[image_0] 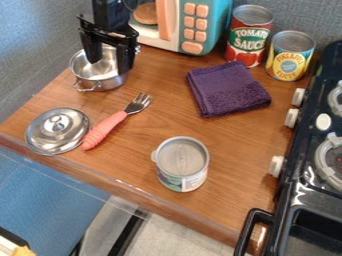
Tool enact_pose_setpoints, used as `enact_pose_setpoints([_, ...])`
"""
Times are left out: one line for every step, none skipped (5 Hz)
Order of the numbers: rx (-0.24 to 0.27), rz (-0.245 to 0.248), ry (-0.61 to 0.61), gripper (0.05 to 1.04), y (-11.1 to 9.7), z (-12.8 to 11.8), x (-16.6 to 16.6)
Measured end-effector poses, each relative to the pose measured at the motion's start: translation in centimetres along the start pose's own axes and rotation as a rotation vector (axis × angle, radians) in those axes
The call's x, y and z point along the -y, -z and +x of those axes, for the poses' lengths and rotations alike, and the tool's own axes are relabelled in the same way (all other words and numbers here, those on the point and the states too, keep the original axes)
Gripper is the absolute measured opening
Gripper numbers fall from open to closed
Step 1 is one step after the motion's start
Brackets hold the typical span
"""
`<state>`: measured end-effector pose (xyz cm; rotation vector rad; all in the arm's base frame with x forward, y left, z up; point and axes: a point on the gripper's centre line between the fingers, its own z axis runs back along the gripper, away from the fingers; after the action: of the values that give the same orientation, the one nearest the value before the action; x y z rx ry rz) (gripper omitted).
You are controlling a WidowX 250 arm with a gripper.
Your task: Pick up the red fork and place it on the purple napkin
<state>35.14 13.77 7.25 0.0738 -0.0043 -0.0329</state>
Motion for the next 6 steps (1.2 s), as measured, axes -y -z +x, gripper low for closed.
enact_pose_setpoints([-0.026,-0.012,0.005,1.001,1.3,-0.3,0.2])
enact_pose_setpoints([-0.04,-0.024,0.038,1.001,2.2,-2.3,1.2])
enact_pose_setpoints([0.045,0.035,0.052,1.001,-0.2,-3.9,1.3])
enact_pose_setpoints([0.097,0.073,0.074,1.001,-1.4,-5.4,1.7])
enact_pose_setpoints([0.086,0.069,0.106,1.001,-0.1,-6.2,2.8])
enact_pose_setpoints([0.042,0.056,0.122,1.001,2.9,-6.9,4.1])
